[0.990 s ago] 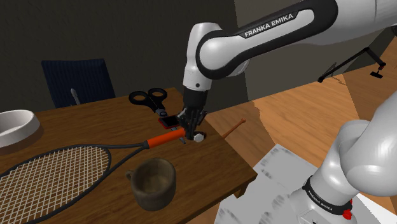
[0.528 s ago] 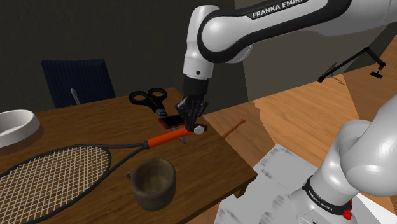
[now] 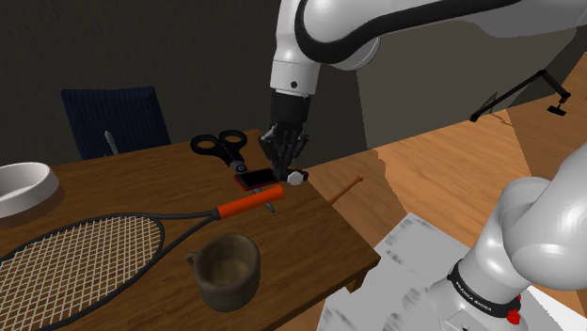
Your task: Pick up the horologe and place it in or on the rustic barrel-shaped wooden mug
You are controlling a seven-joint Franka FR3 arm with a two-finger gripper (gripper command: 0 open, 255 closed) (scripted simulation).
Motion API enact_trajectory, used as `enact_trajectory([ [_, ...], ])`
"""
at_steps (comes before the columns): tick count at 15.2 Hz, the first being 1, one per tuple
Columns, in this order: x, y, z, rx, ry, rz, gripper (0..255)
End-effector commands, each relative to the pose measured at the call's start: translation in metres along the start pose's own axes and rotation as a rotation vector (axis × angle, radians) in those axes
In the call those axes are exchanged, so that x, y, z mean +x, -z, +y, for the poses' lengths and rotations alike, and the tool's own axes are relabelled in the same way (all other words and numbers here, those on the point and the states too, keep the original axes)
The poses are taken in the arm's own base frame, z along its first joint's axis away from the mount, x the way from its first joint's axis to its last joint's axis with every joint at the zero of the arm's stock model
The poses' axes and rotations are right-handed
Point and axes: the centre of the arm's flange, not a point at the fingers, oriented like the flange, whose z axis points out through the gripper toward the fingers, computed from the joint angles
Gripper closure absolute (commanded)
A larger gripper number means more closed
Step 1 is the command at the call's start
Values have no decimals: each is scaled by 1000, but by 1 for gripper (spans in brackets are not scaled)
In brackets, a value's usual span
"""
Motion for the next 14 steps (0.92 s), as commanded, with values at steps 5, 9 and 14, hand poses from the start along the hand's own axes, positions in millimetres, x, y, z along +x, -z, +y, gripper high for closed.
enact_trajectory([
  [5, -8, 0, -54, 0, 0, 0, 255],
  [9, -14, -9, -105, 0, 0, 0, 255],
  [14, -22, -22, -170, 0, 0, 0, 255],
])
